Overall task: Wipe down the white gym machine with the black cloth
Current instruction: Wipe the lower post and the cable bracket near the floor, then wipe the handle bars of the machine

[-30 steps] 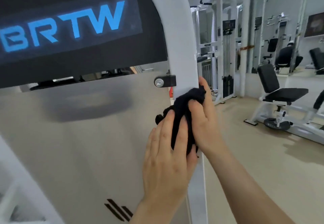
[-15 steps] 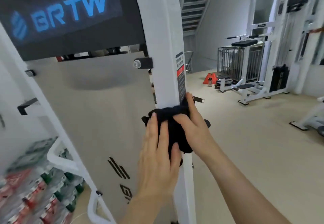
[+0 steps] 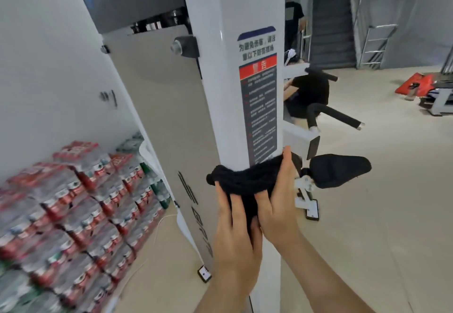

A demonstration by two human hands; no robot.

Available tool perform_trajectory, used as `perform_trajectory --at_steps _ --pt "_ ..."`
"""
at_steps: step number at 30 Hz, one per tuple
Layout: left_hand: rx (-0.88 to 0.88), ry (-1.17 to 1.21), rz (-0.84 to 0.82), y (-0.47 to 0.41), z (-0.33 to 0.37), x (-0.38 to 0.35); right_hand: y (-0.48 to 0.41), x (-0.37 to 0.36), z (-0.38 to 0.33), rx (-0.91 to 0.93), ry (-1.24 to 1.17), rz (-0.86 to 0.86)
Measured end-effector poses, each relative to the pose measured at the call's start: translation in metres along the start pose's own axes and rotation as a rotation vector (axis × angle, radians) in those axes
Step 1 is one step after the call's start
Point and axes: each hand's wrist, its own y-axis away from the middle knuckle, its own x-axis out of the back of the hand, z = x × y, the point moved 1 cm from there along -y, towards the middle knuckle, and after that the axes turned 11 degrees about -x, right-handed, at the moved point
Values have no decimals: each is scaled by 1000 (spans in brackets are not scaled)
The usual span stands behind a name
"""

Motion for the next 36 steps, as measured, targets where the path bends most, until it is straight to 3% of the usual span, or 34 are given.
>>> perform_trajectory --at_steps 6,11,14,17,20,22,24,27,30,32,36 --pt "134 -43 -166 64 -9 -6 34 29 48 -200 78 -272" --pt "397 115 -246 67 -7 46 20 76 29 -359 730 -536" --pt "499 210 -188 58 8 72 24 85 8 -594 493 -749" --pt "815 622 -103 49 25 89 35 86 -2 -818 470 -874" --pt "1024 874 -67 47 34 101 46 89 -14 -662 676 -915" --pt "1096 950 -87 49 40 105 68 80 -30 -581 521 -1042" --pt "1058 1052 -210 50 48 114 101 65 -45 -554 295 -1135" --pt "946 1164 -398 54 54 131 140 51 -46 -497 156 -940" --pt "766 811 -483 51 64 146 149 65 -41 -506 216 -680" --pt "662 550 -451 47 65 148 143 80 -40 -363 371 -541" --pt "534 208 -411 46 62 135 113 108 -31 -194 639 -457"
